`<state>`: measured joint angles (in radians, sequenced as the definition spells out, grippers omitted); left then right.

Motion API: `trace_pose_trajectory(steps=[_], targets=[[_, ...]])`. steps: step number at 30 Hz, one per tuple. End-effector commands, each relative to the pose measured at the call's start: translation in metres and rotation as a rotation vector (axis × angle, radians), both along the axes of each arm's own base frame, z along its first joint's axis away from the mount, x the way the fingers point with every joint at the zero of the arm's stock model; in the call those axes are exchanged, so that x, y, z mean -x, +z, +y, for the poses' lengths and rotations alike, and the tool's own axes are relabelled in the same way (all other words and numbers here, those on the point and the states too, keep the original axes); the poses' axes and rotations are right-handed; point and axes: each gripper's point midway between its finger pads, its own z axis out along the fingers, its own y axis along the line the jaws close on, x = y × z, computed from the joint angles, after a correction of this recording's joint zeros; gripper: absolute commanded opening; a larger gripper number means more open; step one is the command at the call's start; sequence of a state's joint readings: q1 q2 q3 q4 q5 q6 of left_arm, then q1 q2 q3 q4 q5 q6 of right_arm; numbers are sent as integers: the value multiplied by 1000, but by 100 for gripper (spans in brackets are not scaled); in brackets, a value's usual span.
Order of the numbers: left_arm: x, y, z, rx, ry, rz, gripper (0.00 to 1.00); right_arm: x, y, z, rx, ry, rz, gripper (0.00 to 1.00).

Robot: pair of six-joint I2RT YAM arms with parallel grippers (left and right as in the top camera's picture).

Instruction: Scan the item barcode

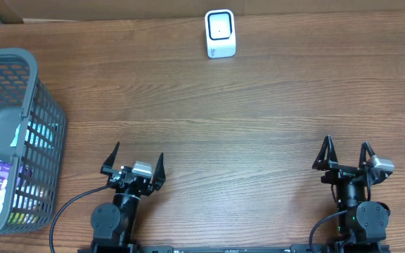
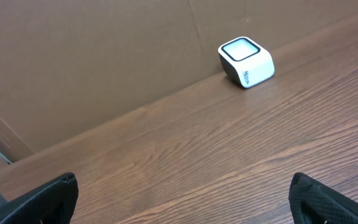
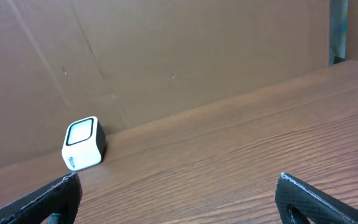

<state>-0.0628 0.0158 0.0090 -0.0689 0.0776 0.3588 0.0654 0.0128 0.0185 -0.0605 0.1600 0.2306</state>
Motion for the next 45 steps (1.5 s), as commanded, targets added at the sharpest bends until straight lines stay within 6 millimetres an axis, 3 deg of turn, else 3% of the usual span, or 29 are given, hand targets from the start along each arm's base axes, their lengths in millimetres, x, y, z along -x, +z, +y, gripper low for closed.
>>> trace_pose_trajectory(steps=[1, 8, 14, 22, 29, 38, 42, 45], targets=[[0, 12, -4, 49, -24, -48, 100, 0, 2, 8, 13, 49, -17, 100], [4, 23, -16, 201, -93, -47, 100, 1, 7, 27, 15, 161, -29, 100], [9, 48, -17, 252, -92, -4, 100, 11, 49, 43, 22, 253, -96, 100], [9, 107, -24, 254, -124, 68, 99, 17, 103, 50, 27, 301, -82, 100], [-11, 160, -34, 260, -161, 206, 100, 16, 150, 68, 24, 405, -5, 100], [-51, 224, -37, 269, -138, 432, 100, -3, 172, 74, -17, 435, 252, 100], [-66, 248, -47, 286, -184, 490, 100, -14, 171, 77, -39, 449, 366, 100], [-68, 267, -63, 314, -281, 519, 100, -24, 168, 92, -65, 535, 407, 100]])
